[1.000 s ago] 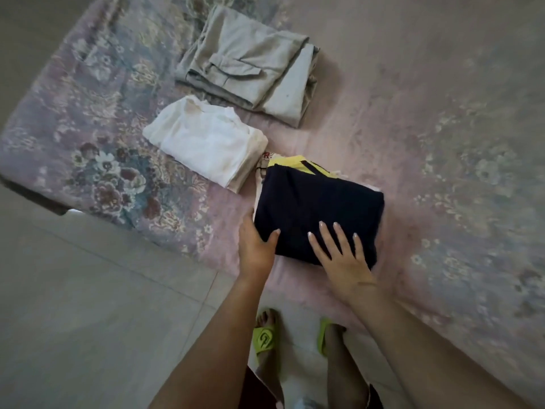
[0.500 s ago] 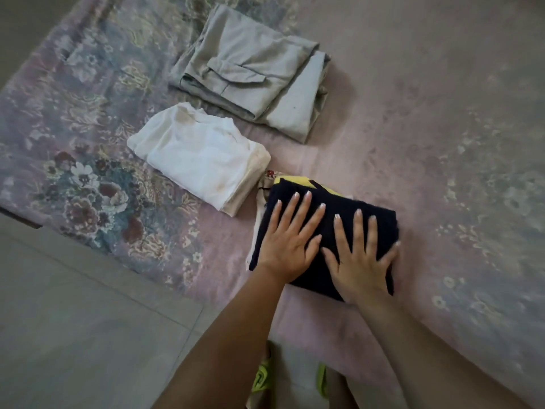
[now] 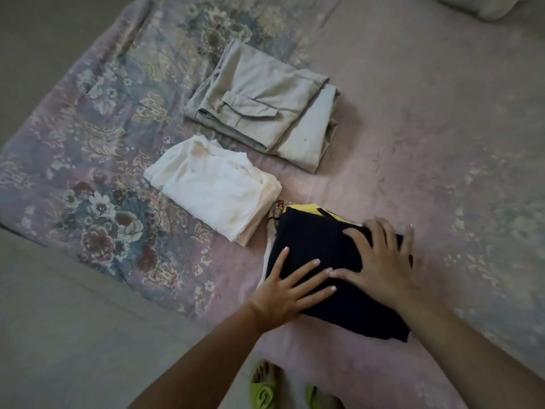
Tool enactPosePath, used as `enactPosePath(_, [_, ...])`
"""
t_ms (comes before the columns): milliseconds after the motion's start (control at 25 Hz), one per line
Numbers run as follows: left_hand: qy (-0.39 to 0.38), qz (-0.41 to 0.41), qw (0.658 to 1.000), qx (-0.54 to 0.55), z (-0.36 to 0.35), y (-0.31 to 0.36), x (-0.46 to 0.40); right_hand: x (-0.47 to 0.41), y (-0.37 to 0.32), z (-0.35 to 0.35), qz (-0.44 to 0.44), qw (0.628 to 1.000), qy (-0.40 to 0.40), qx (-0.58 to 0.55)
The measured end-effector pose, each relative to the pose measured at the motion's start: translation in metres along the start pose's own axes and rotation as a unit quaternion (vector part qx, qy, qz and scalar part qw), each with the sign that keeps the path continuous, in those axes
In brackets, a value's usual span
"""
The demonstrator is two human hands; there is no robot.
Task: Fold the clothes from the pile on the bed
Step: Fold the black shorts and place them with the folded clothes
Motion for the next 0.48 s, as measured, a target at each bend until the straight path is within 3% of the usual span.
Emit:
enactPosePath(40, [0.002,0.005,1.0,-0.007,0.0,0.0,-0.002,-0.018,0.001,0.004,-0.005,0.998,-0.054,-0.019])
enactPosePath(80, [0.007,0.006,1.0,-0.006,0.002,0.001,-0.005,-0.036,0.002,0.003,-0.028,0.985,-0.163,-0.051])
enactPosePath(160, [0.013,0.014,1.0,0.001,0.005,0.003,-0.006,-0.064,0.002,0.002,-0.066,0.942,-0.313,-0.101])
enactPosePath(320, [0.031,-0.002,0.999,-0.018,-0.006,0.006,-0.003,-0.083,0.003,-0.012,-0.09,0.917,-0.383,-0.074])
enactPosePath(480, [0.117,0.025,0.992,-0.036,-0.003,0.008,-0.01,-0.091,0.007,-0.019,-0.08,0.903,-0.422,-0.019])
Point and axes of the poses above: each hand's wrist, its own x-axis away from the middle knuckle, its own z-axis out of the back of the hand, y = z × x, the point moved 5 cm from there along -x, towards the middle knuckle, and after that the axes turned 8 degrees about -x, right-handed, at the moved point
